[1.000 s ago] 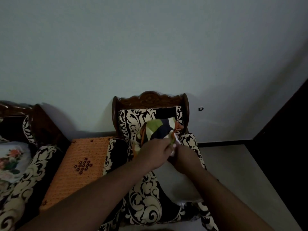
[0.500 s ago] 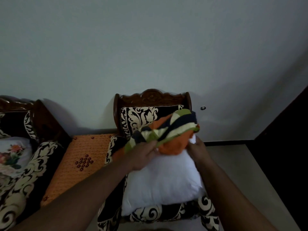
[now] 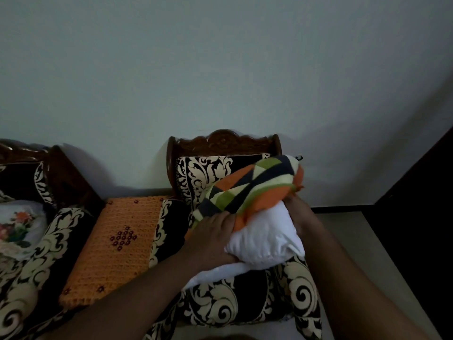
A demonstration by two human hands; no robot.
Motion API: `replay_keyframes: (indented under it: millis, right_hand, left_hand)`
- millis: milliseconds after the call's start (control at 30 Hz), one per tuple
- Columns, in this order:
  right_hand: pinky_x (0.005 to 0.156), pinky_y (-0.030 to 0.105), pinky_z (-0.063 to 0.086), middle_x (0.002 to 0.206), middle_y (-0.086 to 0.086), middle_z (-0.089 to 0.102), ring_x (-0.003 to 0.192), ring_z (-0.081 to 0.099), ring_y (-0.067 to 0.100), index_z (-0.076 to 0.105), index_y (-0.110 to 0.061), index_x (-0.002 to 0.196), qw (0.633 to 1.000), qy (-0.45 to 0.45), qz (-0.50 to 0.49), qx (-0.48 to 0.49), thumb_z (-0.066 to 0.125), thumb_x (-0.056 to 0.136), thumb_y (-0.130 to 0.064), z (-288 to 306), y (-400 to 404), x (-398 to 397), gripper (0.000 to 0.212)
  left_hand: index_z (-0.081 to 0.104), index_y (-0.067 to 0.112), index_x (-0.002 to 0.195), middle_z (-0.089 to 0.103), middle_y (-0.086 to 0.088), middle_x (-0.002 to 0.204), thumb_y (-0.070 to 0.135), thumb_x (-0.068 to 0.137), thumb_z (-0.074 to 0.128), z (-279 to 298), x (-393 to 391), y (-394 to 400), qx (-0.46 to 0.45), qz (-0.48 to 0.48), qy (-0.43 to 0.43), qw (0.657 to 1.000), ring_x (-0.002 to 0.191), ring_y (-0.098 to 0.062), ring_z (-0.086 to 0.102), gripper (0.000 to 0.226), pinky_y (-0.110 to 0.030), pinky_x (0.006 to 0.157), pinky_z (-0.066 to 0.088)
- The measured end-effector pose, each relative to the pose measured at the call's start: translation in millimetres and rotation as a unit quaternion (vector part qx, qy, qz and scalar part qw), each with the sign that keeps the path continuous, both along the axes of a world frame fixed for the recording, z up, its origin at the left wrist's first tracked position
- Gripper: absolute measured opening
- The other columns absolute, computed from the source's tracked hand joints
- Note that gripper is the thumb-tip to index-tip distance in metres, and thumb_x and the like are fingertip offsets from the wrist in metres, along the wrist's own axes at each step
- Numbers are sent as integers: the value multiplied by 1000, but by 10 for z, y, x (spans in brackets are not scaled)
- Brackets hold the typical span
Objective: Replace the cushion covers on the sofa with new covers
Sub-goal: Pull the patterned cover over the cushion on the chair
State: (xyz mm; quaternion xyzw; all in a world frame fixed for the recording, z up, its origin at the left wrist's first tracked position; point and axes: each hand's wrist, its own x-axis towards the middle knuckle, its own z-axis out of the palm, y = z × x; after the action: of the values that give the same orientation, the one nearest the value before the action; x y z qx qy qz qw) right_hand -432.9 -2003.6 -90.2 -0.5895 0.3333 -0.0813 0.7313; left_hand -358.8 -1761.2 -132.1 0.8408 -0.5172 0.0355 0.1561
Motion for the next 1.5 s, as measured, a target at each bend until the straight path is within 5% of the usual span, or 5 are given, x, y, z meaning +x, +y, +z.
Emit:
replay_keyframes:
  millis: [467, 567, 767, 933, 1500]
  right_hand:
    - [111, 38, 45, 151, -13, 45, 135, 49, 6, 20, -33, 157, 977, -2, 121, -173, 96, 52, -60, -777, 1034, -236, 132]
    - [103, 6, 36, 147, -7, 42, 130, 44, 2, 17, -14, 156, 968, 8, 137, -210, 93, 40, -64, -763, 934, -182, 148]
    - [107, 52, 46, 126, 24, 62, 122, 55, 23, 56, 8, 129, 951, -41, 132, -277, 79, 63, -49, -599, 772, -5, 90]
    - [91, 30, 54, 124, -10, 68, 114, 67, 10, 48, -31, 138, 987, -65, 16, -145, 91, 72, -12, -511, 789, -122, 81]
    - [86, 16, 54, 109, -20, 74, 104, 70, 3, 63, -30, 118, 988, -140, 50, -46, 72, 86, 7, -524, 987, -344, 49]
  left_hand:
    - [40, 15, 149, 59, -6, 140, 30, 86, 78, 80, 214, -499, -195, 232, 313, 900, 123, -24, 59, 75, -31, 94, 50]
    - [36, 16, 151, 58, -6, 142, 32, 87, 78, 87, 130, -502, -134, 170, 330, 919, 125, -24, 58, 78, -36, 99, 51]
    - [28, 14, 155, 57, -10, 141, 32, 89, 76, 318, 69, -571, -105, 122, 294, 942, 124, -29, 59, 84, -35, 96, 49]
    - [33, 18, 153, 49, 3, 150, 45, 87, 77, 546, 279, -530, -120, 96, 359, 921, 135, -14, 48, 84, -24, 106, 40]
    - [75, 17, 105, 74, -7, 102, 39, 99, 49, 1236, 977, -554, -92, 243, 220, 940, 99, -29, 69, 34, -35, 80, 51]
